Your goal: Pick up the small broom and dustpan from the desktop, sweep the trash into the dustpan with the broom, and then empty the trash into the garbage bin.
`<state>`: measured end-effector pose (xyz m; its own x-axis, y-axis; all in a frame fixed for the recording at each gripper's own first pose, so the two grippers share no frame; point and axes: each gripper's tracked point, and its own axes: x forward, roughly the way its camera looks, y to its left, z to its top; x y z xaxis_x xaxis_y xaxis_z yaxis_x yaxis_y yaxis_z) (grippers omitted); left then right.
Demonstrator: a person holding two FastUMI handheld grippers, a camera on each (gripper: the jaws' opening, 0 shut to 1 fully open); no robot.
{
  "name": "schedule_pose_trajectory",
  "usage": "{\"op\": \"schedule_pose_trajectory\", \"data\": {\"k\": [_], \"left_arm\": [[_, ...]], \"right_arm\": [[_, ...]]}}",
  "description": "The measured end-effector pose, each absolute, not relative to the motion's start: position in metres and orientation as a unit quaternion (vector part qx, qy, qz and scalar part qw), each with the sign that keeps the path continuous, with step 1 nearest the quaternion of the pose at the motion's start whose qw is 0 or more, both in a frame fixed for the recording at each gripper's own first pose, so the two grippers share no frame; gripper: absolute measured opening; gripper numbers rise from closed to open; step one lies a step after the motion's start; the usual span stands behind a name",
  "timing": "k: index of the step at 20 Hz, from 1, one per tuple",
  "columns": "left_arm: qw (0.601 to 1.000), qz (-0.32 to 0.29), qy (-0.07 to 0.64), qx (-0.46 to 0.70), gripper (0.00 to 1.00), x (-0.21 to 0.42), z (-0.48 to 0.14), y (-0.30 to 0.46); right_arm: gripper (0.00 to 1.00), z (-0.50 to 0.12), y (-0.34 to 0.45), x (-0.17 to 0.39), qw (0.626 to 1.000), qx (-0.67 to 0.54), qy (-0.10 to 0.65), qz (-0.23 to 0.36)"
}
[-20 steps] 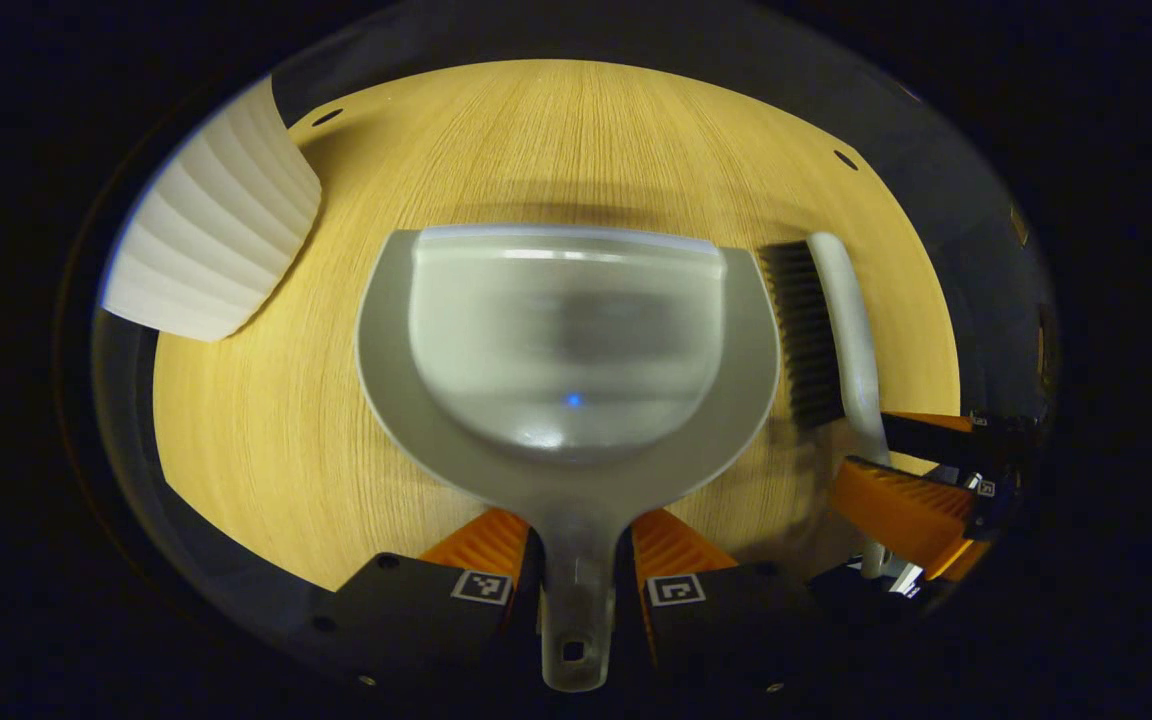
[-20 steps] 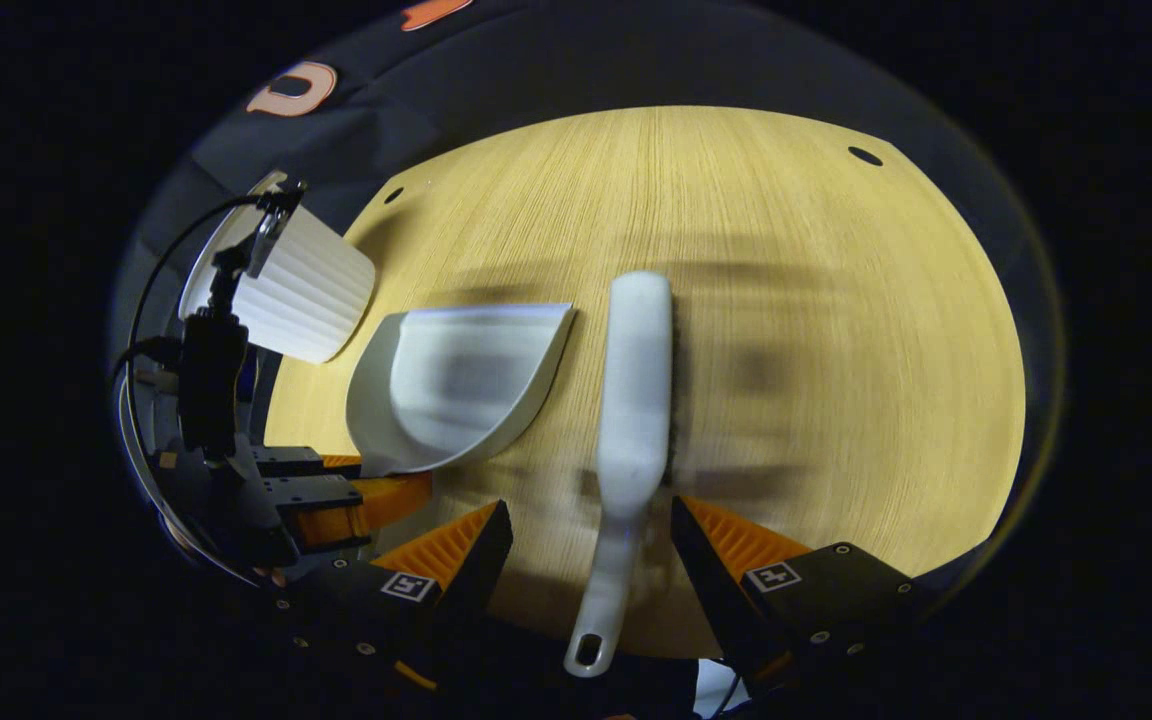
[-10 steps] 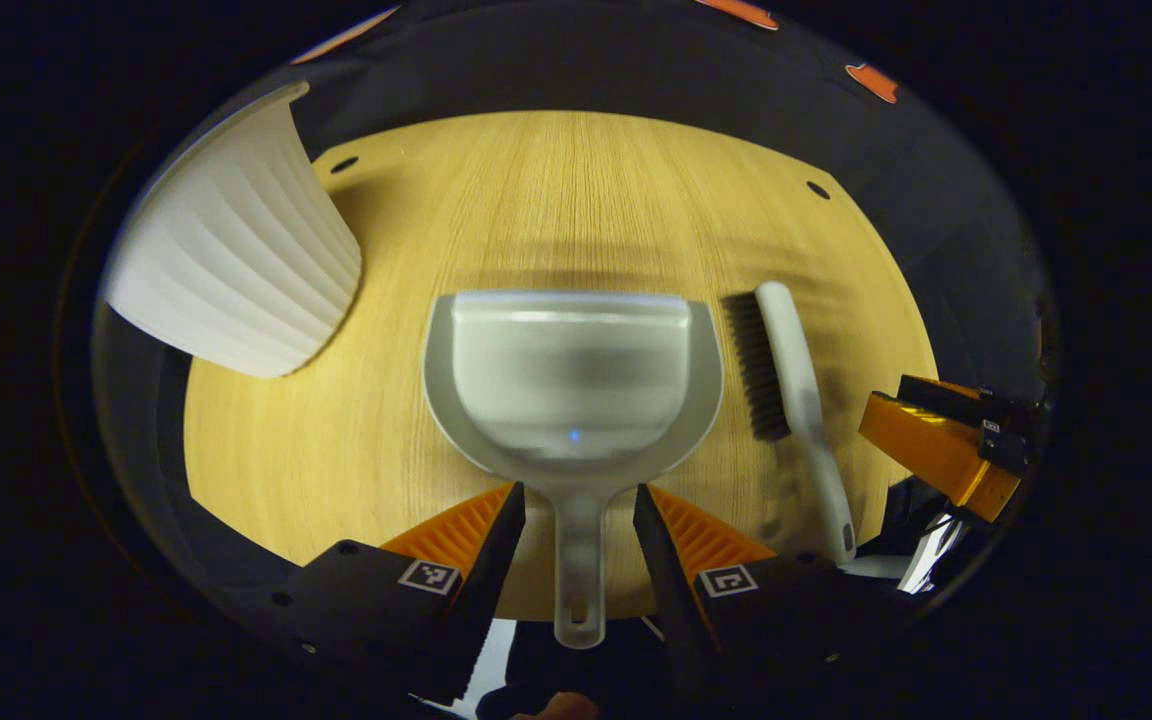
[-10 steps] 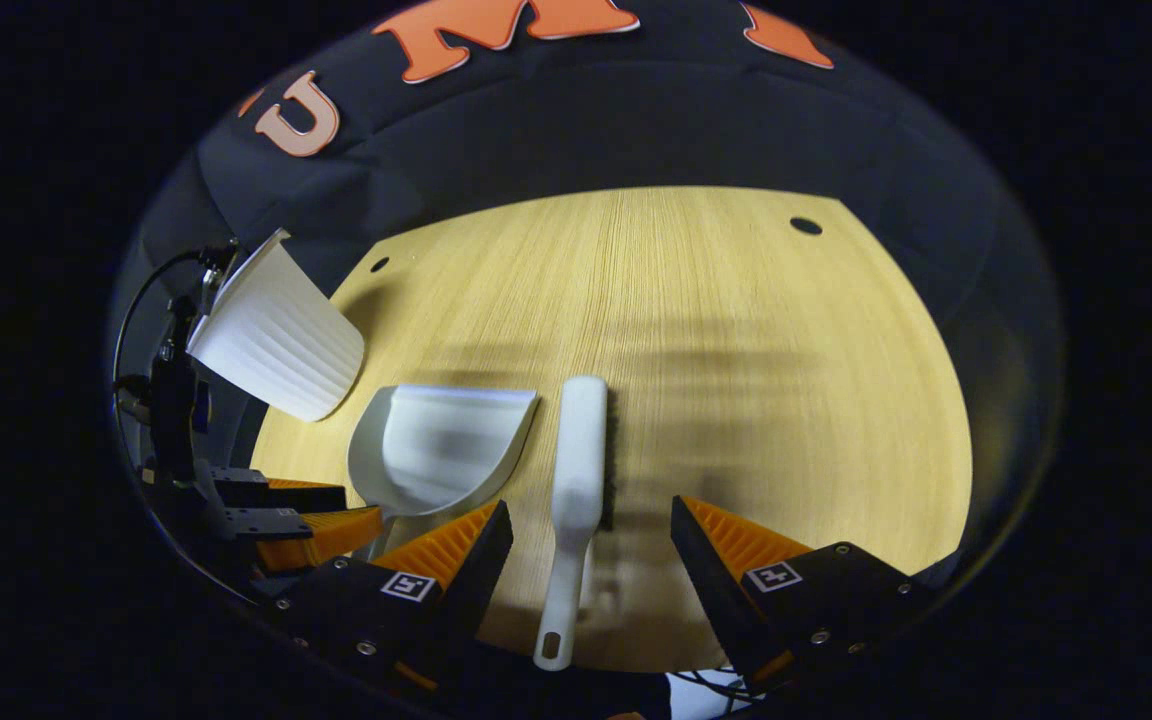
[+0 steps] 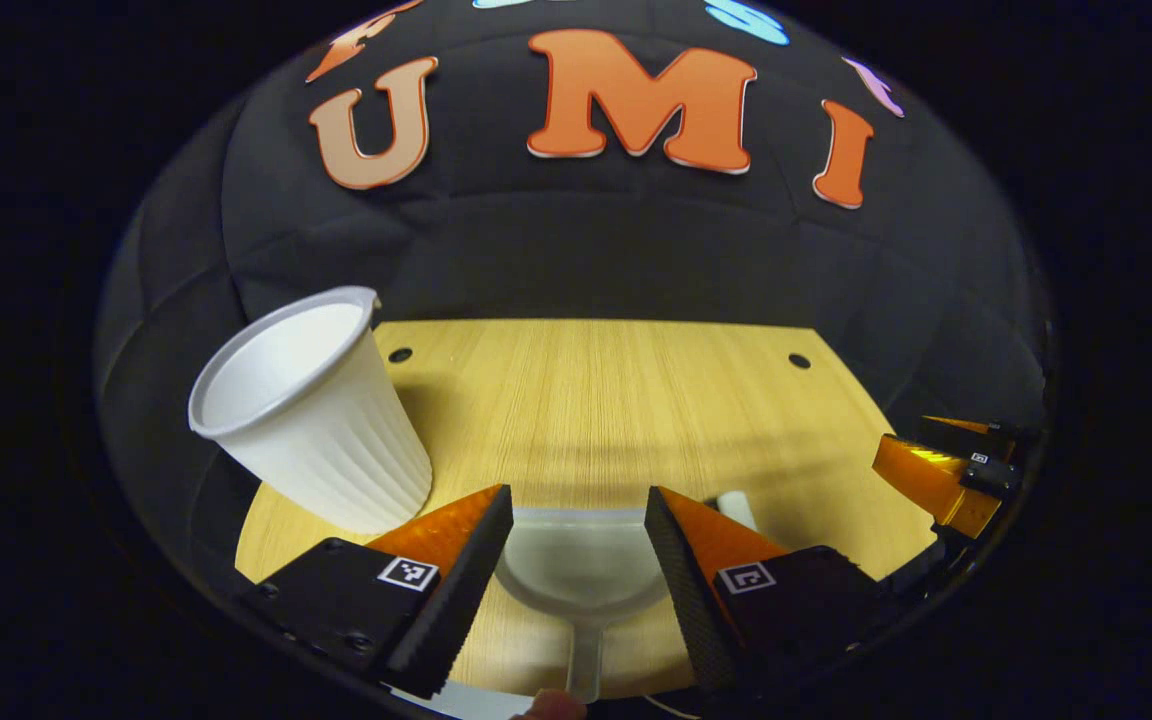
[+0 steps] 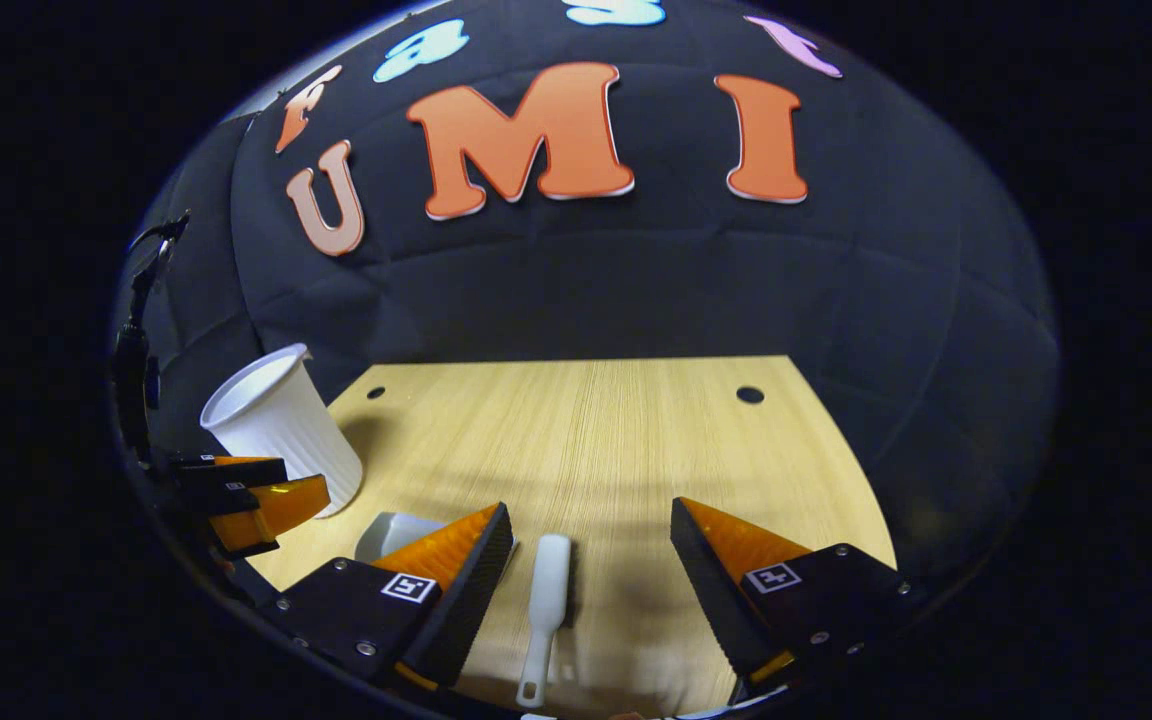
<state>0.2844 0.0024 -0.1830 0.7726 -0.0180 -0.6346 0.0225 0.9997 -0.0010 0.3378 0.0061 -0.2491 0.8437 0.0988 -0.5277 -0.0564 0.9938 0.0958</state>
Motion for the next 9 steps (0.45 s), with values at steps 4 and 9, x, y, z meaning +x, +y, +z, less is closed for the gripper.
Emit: {"op": "schedule_pose_trajectory", "data": {"k": [4, 9], "left_arm": [[0.973, 0.001, 0.229, 0.004, 0.86, 0.292, -0.157, 0.021], [0.996, 0.012, 0.083, 0.01, 0.86, 0.282, -0.128, 0.021]], "right_arm": [[0.96, -0.196, -0.001, 0.345, 0.982, 0.014, 0.184, 0.031], [0.95, -0.156, -0.005, 0.346, 0.994, 0.015, 0.11, 0.026]]}}
